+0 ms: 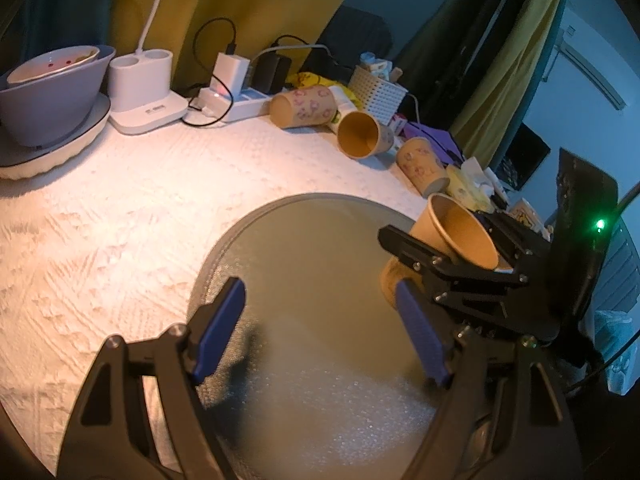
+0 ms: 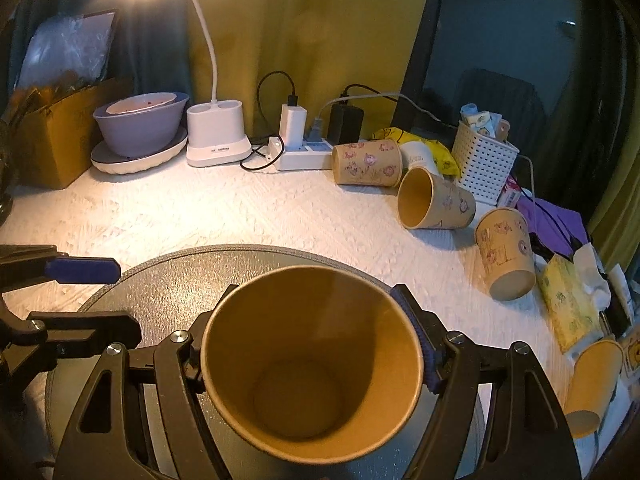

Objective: Flip cup upright
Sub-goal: 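Rotate the cup opening upward with the right gripper, then lower the cup upright onto the grey mat and open the right gripper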

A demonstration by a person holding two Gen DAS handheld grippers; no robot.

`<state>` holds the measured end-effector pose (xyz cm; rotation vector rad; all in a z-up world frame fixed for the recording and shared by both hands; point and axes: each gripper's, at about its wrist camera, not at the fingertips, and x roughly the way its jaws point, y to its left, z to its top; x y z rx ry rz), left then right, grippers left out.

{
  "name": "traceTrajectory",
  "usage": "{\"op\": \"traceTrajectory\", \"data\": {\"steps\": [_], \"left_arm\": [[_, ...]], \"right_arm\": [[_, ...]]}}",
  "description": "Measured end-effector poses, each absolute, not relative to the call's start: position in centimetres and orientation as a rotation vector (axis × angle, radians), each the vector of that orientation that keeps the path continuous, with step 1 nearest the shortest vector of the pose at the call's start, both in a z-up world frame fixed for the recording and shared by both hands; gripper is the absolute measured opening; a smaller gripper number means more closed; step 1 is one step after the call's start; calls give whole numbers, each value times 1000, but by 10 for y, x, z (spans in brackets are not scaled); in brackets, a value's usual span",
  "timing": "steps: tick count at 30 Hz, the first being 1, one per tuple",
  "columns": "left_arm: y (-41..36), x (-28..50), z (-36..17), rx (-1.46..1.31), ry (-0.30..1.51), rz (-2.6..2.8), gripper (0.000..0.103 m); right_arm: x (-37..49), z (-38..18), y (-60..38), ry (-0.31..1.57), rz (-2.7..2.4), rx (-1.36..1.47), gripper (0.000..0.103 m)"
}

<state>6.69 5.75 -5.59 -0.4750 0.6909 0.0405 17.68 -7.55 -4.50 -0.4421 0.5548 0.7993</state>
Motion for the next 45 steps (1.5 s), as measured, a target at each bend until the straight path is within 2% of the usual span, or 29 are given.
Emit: {"op": "traceTrajectory", "data": {"steps": [29,45], "left_arm": [[18,48,-25,-295,608,59,79],[-14,21,6,-207,515,3,79]], "right_arm": [[135,-27,-132,635,762,-344,79],[99,19,-182,559,692,-278,79]]}}
